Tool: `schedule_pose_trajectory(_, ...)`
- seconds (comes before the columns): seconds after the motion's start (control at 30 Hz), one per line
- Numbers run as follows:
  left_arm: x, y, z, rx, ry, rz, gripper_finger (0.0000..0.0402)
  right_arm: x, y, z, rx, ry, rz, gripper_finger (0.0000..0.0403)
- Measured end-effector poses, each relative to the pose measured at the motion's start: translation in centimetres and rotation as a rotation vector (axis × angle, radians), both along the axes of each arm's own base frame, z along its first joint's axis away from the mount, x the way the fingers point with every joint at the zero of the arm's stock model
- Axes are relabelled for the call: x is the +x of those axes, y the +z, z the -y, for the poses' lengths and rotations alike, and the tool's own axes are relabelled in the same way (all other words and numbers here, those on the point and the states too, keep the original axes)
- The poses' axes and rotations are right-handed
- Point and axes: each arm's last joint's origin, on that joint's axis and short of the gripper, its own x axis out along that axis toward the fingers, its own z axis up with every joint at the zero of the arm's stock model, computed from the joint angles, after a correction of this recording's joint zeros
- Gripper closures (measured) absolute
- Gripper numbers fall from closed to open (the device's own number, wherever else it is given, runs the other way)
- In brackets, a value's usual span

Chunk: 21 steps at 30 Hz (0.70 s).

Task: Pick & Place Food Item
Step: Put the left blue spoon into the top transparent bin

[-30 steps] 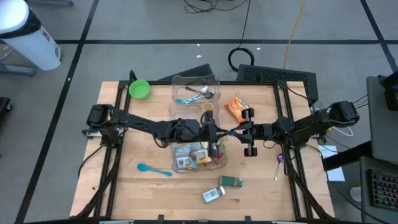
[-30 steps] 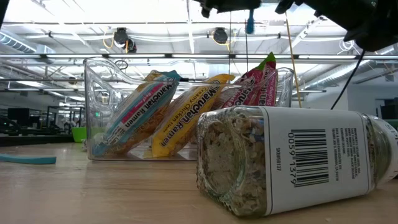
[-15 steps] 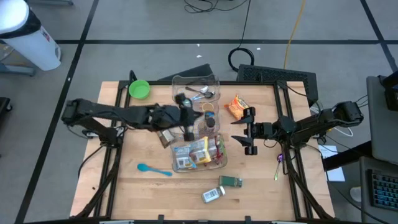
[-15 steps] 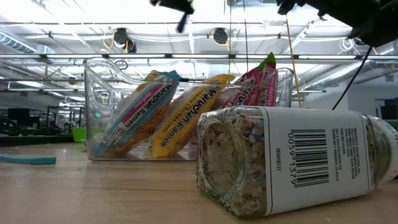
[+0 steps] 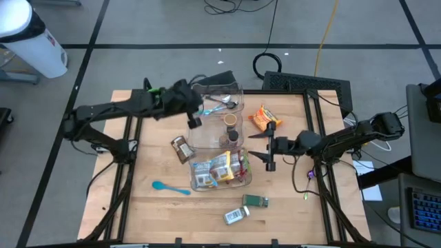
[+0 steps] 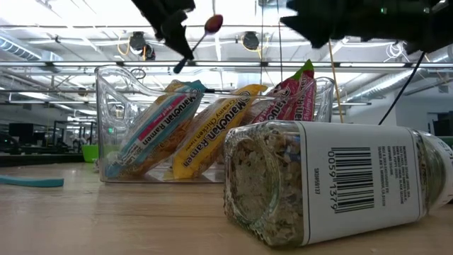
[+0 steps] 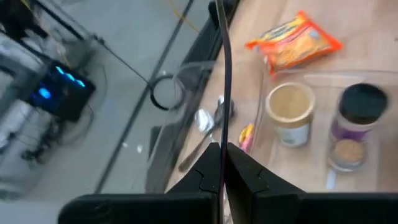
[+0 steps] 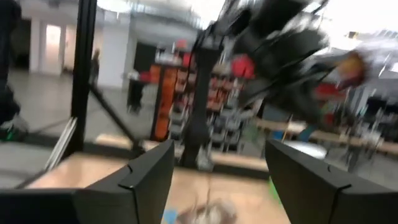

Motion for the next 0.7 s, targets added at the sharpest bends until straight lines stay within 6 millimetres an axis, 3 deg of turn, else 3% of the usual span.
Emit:
schedule_pose_trajectory(0.2,-0.6,-1.1,-4.8,-0.113,0.005,0.002,0.0396,0.3,-1.8,0.0,0.044,0.012,-0.184,0.0164)
schedule_pose_trajectory(0.37,0.0,-3.0,-7.6,-0.108,0.044,-0.067,0.0397,0.3,-2.2,0.0,0.070,0.014,-0.231,0.0165)
schedule_pose_trajectory(0.7,5.0,-6.2,-10.3,-0.247,0.017,-0.297,0.0396,0.3,-2.5,0.0,0.078,0.015,-0.260,0.0165)
